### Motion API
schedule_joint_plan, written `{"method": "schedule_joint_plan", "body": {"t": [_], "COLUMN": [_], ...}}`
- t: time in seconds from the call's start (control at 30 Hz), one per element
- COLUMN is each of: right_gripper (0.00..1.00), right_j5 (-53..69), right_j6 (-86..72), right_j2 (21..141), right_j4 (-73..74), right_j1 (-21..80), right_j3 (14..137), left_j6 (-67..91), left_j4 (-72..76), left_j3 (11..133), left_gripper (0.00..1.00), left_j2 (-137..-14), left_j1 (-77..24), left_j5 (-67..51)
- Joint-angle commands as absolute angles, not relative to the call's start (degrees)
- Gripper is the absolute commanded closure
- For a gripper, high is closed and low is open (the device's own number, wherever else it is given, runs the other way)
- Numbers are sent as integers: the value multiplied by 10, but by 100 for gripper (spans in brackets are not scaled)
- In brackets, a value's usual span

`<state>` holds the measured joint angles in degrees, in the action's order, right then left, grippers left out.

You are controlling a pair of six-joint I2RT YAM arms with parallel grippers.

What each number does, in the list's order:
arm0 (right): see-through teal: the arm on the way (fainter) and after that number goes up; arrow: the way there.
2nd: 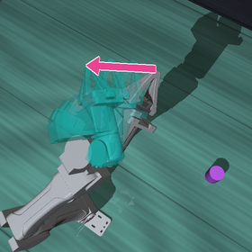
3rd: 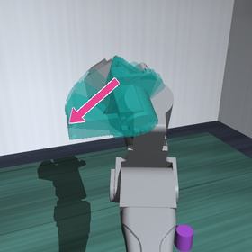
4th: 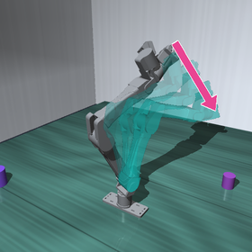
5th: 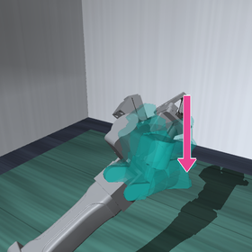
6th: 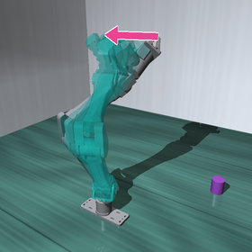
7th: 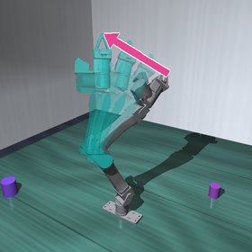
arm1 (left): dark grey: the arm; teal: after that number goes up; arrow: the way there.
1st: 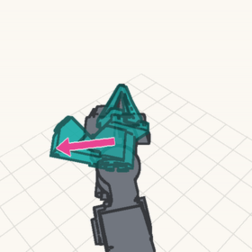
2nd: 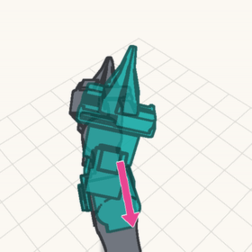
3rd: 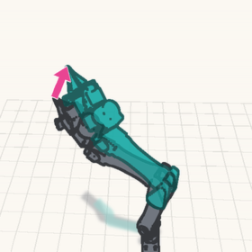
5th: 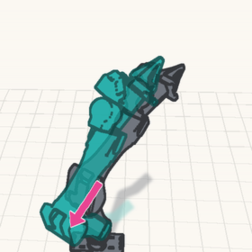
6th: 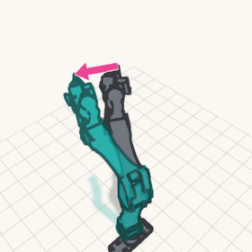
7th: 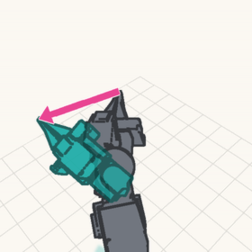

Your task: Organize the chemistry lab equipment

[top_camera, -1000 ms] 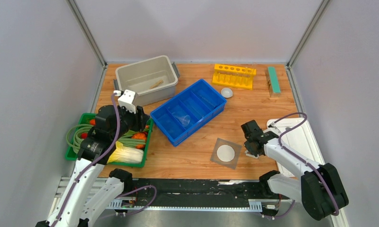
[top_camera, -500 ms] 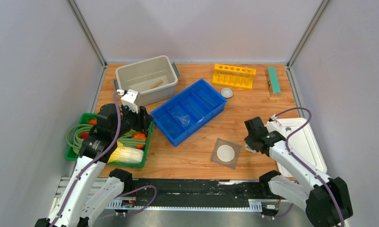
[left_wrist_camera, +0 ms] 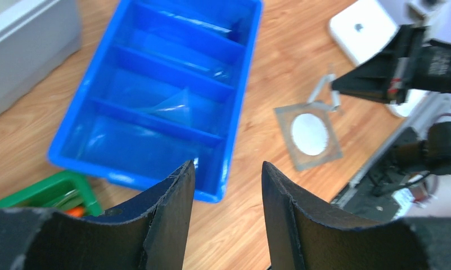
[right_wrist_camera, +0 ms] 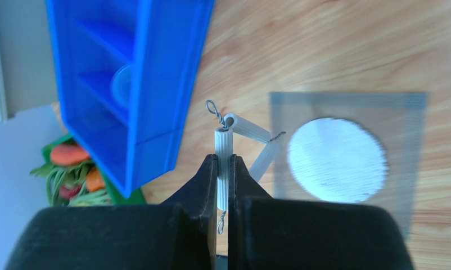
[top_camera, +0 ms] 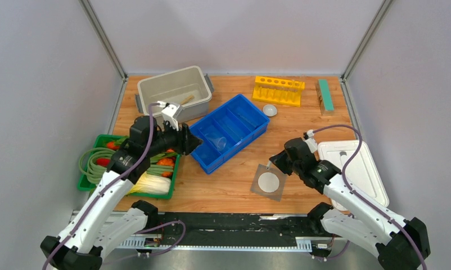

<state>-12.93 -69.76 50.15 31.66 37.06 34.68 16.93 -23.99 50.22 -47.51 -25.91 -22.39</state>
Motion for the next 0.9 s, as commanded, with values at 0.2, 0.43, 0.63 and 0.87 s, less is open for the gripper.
{"method": "schedule_joint_plan", "body": {"t": [0.2, 0.43, 0.63, 0.87], "right_gripper": [100, 100, 100, 100], "right_j5": [-184, -190, -196, -197], "right_j6": [-757, -779, -814, -834], "right_j2": [560, 595, 603, 600], "right_j4": [230, 226, 228, 228], "right_j1": [474, 496, 507, 512], "right_j3": [455, 497, 504, 501], "left_j6": [195, 171, 128, 91], "left_j4": [-111, -87, -104, -116], "left_j3": [502, 515, 547, 598], "left_gripper": [41, 39, 39, 40], "left_j2": [-553, -591, -640, -703], "left_j1": [-375, -453, -513, -576], "left_j5": [-227, -166, -72, -2]}}
